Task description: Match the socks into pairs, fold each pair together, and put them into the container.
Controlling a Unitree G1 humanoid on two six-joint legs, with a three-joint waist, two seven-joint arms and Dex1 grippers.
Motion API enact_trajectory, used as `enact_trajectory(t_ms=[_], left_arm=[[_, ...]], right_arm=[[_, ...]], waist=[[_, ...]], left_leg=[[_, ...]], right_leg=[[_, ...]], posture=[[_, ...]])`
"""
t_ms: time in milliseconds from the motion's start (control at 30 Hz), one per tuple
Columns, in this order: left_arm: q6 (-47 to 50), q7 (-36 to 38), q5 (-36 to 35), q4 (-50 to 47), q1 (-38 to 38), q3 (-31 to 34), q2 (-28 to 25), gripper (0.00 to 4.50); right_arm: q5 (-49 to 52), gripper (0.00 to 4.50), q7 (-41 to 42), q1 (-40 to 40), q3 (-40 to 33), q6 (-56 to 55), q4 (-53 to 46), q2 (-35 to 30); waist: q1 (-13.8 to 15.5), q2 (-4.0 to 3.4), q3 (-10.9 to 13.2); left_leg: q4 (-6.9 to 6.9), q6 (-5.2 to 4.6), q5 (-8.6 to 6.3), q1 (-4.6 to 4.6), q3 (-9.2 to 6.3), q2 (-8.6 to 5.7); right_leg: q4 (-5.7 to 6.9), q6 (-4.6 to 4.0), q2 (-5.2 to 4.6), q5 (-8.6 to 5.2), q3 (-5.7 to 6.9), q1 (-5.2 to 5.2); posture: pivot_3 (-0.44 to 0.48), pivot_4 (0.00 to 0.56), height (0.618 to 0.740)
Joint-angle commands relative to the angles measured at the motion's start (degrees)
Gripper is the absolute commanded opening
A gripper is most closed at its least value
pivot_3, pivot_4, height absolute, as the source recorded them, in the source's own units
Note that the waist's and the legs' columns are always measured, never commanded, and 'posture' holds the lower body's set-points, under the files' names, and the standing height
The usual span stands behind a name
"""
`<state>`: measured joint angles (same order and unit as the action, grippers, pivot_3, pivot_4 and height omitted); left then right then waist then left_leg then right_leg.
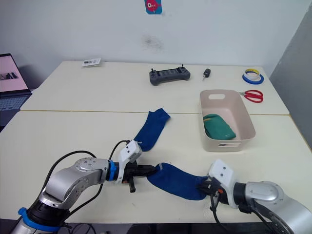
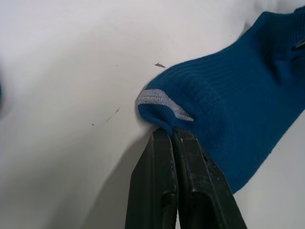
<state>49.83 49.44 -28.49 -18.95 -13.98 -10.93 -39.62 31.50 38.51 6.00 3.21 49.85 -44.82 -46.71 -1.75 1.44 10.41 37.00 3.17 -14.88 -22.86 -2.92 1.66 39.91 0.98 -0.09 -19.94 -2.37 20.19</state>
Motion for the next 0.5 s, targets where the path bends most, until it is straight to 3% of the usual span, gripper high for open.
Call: enact_trajectory(t_ms=[33,300,500], left_arm=[[-0.32,0.58,-2.4,-2.1,0.43,5.31,-1.37,0.02],[0.34,3.32,-9.86,-3.7,9.66,20.91,-5.98,0.02],[1.14,2.89,-14.53,-5.59,21.52,31.41,-5.82,0.02]], right_arm=[[0.89,0.0,-0.49,-1.79,-1.83,-1.32,-1.99,0.88],[2.55,0.0,-2.61,-7.09,-2.96,-3.69,-2.02,6.46],[-2.38,0.0,-2.65,-7.01,4.0,-8.86,0.93,10.05]], waist=[[-0.02,0.0,0.0],[-0.04,-0.01,0.0],[0.01,0.0,-0.01]], left_leg=[[0.0,0.0,0.0,0.0,-0.01,0.0],[-0.02,0.0,0.0,0.02,0.0,0.04],[-0.01,0.0,0.0,0.02,-0.01,0.03]], right_leg=[[0.0,0.0,0.0,0.0,0.0,0.0],[-0.01,-0.01,-0.02,0.0,-0.01,0.02],[-0.01,-0.01,-0.09,0.0,0.02,0.01]], posture=[[0.0,0.15,0.74],[0.0,0.15,0.74],[0.0,0.15,0.74]])
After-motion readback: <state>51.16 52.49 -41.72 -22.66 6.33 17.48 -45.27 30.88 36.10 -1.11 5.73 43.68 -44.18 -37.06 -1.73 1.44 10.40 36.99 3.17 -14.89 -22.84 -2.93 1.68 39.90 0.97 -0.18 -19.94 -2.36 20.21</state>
